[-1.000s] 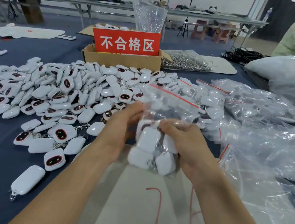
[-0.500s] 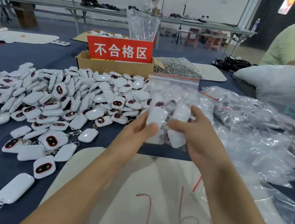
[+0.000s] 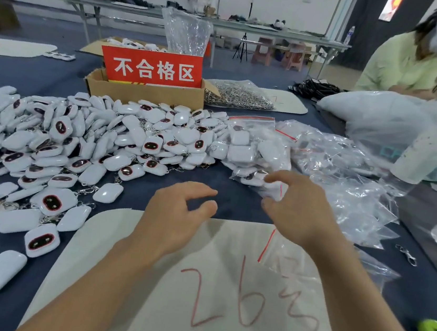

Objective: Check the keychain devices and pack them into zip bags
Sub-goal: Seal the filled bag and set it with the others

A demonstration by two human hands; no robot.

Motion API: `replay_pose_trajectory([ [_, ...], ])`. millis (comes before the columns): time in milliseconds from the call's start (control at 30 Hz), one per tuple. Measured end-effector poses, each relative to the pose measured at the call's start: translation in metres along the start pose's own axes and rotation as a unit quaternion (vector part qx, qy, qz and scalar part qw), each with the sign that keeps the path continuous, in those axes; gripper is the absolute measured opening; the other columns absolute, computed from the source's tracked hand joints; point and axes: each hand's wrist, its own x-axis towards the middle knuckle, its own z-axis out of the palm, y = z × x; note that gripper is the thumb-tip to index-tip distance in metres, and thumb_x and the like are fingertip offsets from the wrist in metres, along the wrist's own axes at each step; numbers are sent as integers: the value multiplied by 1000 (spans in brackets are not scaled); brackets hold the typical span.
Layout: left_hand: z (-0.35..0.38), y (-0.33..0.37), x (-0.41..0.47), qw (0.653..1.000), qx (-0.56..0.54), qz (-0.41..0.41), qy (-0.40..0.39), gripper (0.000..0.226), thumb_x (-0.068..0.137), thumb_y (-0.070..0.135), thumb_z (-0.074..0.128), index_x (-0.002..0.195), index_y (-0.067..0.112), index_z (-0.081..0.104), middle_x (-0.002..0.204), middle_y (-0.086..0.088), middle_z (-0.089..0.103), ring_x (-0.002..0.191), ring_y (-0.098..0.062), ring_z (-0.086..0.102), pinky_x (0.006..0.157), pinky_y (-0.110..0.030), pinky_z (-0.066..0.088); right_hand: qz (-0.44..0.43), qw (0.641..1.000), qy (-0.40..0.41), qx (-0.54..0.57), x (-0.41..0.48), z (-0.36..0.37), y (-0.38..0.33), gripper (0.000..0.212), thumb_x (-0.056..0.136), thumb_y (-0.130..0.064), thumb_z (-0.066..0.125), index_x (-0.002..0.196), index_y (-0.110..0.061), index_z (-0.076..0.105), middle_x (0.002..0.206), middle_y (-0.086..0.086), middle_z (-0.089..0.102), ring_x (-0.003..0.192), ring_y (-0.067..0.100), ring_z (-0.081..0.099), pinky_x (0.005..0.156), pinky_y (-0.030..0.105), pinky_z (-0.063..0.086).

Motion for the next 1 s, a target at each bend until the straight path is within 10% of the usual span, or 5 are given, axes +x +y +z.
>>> replay_pose_trajectory([
  [267,13,6,-7,997,75,23,-9,34,91,28,70,124,38,73,132,20,67,124,-1,55,103,-14,33,5,999,-23,-26,-75,-11,28,54,91,-20,71,141,-35,59,148,-14,53,135,11,43,95,1,15],
  [567,11,5,-5,1000,20,13,2,30,88,21,71,111,39,79,101,36,69,101,19,59,91,2,37,16,985,35,171,-69,45,6,42,93,3,58,117,-25,79,108,-13,78,89,-8,67,84,3,46],
  [700,2,11,3,979,-193,-60,-22,22,81,40,74,102,45,80,102,21,78,101,5,69,84,-11,52,38,867,34,496,-46,52,-32,28,95,6,66,114,-11,77,105,4,80,99,14,75,91,29,59],
  [833,-9,10,9,933,-339,-116,-39,50,91,35,70,140,36,61,125,2,73,119,-17,68,98,-35,53,180,625,-55,758,-11,54,-53,29,98,3,55,119,-4,74,125,27,70,112,38,69,105,49,54],
  [1000,-10,6,10,955,-291,-49,31,68,70,51,82,133,51,58,134,21,67,126,-3,61,108,-33,49,252,645,-116,712,4,78,-67,29,98,-4,54,123,-3,69,117,26,72,107,45,71,96,61,55],
])
